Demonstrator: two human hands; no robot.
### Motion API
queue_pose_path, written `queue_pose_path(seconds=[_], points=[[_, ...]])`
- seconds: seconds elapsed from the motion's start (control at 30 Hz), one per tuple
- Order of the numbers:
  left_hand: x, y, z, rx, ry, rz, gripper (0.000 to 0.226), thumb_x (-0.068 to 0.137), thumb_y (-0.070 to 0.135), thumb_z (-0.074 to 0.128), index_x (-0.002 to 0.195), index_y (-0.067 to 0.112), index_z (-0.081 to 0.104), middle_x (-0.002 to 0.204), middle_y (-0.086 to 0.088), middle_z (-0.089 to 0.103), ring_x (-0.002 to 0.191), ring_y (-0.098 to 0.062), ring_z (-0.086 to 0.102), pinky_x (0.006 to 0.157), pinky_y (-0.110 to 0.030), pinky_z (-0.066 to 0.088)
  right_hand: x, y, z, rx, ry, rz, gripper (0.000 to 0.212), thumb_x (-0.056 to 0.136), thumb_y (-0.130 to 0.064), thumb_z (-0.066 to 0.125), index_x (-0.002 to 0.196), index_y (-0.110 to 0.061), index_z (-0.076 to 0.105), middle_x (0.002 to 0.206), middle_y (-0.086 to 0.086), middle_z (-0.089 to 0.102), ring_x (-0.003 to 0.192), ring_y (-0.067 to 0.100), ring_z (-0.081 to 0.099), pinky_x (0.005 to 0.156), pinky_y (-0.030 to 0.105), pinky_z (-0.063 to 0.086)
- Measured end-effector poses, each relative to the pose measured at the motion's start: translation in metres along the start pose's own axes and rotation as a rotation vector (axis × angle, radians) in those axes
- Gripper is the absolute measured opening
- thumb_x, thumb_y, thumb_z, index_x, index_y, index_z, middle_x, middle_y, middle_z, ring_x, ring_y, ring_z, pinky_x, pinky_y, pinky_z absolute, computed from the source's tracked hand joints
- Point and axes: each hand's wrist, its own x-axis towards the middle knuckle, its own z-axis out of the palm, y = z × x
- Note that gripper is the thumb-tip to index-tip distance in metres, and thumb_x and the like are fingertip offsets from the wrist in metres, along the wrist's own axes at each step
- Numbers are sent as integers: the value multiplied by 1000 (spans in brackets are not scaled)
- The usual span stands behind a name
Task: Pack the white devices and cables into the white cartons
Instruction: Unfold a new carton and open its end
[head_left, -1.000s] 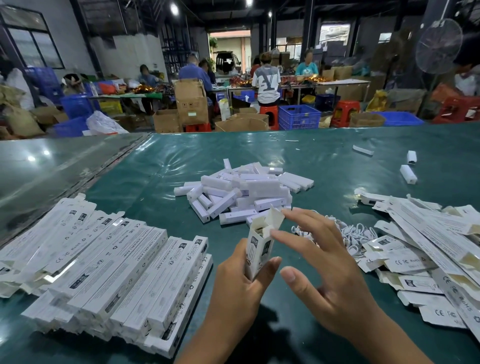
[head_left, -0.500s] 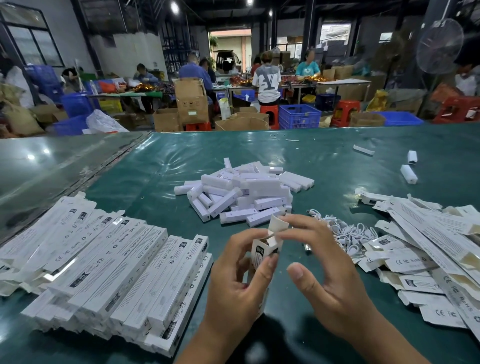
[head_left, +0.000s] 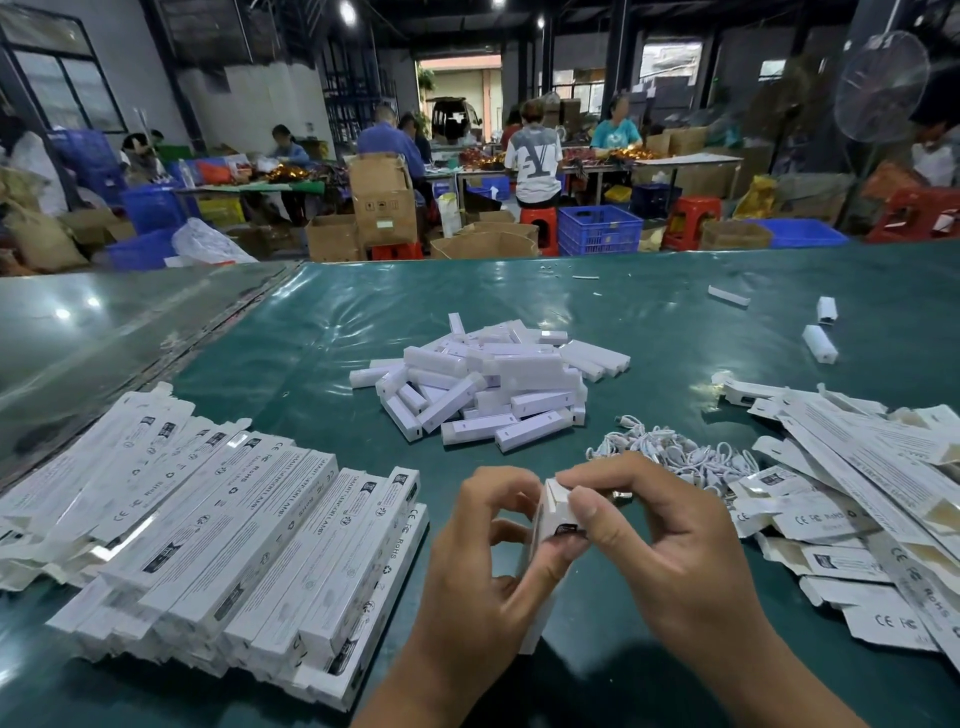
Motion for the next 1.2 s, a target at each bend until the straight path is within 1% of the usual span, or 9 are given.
queue_pose_path(seconds=[0.13, 0.2, 0.33, 0.43, 0.57, 0.87, 0.97, 1.07, 1.2], points=[[0, 2, 1, 33, -27, 53, 39, 90, 45, 70, 123, 46, 48, 112, 17, 60, 99, -18, 66, 70, -39, 59, 0, -1, -3, -88, 46, -66, 20, 96, -52, 60, 98, -36, 72, 91, -18, 73, 87, 6, 71, 75, 11, 49], [1, 2, 2, 40, -35, 71, 37, 92, 46, 69, 122, 44, 49, 113, 18, 59, 99, -17, 66, 69, -41, 58, 0, -1, -4, -90, 47, -62, 16, 95, -46, 63, 98, -33, 73, 90, -17, 74, 86, 8, 72, 75, 14, 50], [1, 2, 2, 59, -24, 91, 37, 93, 48, 66, 123, 37, 49, 115, 22, 57, 100, -15, 65, 69, -41, 58, -1, 1, -4, -89, 53, -83, 14, 93, -36, 65, 96, -28, 76, 90, -13, 74, 86, 13, 72, 75, 27, 55], [2, 2, 1, 80, -27, 138, 37, 94, 43, 67, 125, 36, 50, 117, 21, 57, 100, -14, 64, 69, -36, 58, 0, 0, -4, -161, 76, -208, 13, 94, -29, 66, 98, -23, 77, 95, -16, 74, 90, 9, 72, 79, 21, 54], [1, 1, 0, 85, -23, 122, 40, 93, 44, 68, 126, 36, 47, 116, 19, 57, 99, -13, 64, 70, -33, 58, 0, -1, -5, -168, 100, -227, 14, 94, -27, 66, 99, -22, 78, 97, -17, 74, 92, 7, 72, 81, 16, 51], [1, 0, 0, 124, -52, 141, 37, 95, 43, 65, 126, 31, 49, 116, 16, 56, 100, -13, 64, 69, -34, 58, -2, -5, -6, -233, 133, -227, 18, 95, -28, 64, 103, -22, 79, 101, -19, 76, 94, 1, 72, 80, 20, 56], [1, -1, 0, 119, -40, 144, 34, 97, 42, 64, 125, 27, 51, 116, 13, 57, 99, -14, 64, 68, -34, 58, -3, -6, -4, -336, 123, -333, 20, 95, -25, 64, 103, -16, 80, 106, -11, 76, 101, 1, 71, 86, 23, 57], [2, -2, -1, 114, -43, 178, 31, 99, 35, 63, 126, 24, 52, 116, 8, 58, 100, -16, 65, 68, -33, 58, -5, -4, -2, -461, 112, -451, 22, 97, -20, 62, 104, -9, 80, 110, -2, 76, 106, 6, 71, 90, 27, 57], [3, -3, -2, 137, -46, 206, 32, 99, 34, 63, 128, 25, 52, 118, 7, 56, 102, -15, 64, 70, -31, 58, -2, -4, -3, -466, 87, -461, 23, 96, -19, 61, 104, -7, 78, 109, -1, 76, 105, 7, 71, 88, 28, 58]])
